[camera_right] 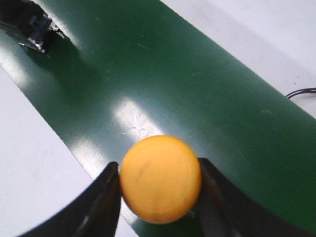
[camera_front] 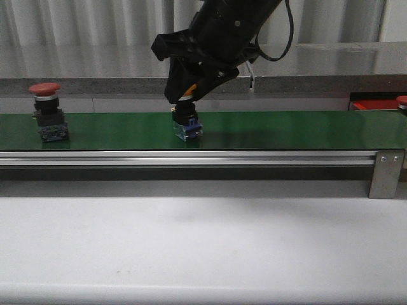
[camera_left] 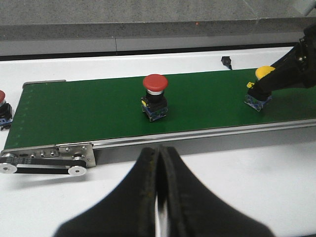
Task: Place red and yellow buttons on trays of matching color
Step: 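Lower the right gripper onto the yellow button on the belt and grasp it, then carry the yellow button with the right gripper and release it in the yellow tray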
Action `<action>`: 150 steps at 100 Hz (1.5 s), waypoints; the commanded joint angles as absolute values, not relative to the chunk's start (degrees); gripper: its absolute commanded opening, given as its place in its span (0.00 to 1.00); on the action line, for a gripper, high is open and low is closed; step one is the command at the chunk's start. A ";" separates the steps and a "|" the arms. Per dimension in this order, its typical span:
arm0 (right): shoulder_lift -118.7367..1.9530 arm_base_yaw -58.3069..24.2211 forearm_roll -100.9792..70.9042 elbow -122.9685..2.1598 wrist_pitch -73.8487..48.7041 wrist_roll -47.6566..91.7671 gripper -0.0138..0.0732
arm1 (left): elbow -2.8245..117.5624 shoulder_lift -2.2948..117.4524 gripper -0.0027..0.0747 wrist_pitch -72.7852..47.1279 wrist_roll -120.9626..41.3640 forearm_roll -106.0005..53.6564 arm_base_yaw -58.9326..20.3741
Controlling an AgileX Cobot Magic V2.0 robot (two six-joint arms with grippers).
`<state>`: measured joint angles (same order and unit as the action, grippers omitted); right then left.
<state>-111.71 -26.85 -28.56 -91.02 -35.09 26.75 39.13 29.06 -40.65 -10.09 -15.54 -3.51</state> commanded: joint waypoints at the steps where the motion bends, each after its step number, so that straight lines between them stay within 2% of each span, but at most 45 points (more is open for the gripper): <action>1: -107.38 -26.77 -30.15 -92.99 -32.08 27.46 0.17 | 40.60 29.38 0.01 -36.15 -9.95 -16.74 -4.04; 29: -101.05 -26.21 -30.15 -89.93 -32.50 27.40 0.17 | 40.60 29.38 0.01 -36.15 -9.95 -16.74 -4.04; 57: -89.79 -20.32 -30.96 -77.91 -29.55 27.22 0.17 | 40.60 29.38 0.01 -36.15 -9.95 -16.74 -4.04; 92: -77.96 -2.68 -31.58 -66.09 -27.06 27.22 0.17 | 40.60 29.38 0.01 -36.15 -9.95 -16.74 -4.04; 118: -77.39 11.70 -32.43 -65.30 -27.58 27.22 0.17 | 40.60 29.38 0.01 -36.15 -9.95 -16.74 -4.04; 150: -80.11 24.03 -35.46 -65.28 -27.02 27.22 0.17 | 40.60 29.38 0.01 -36.15 -9.95 -16.74 -4.04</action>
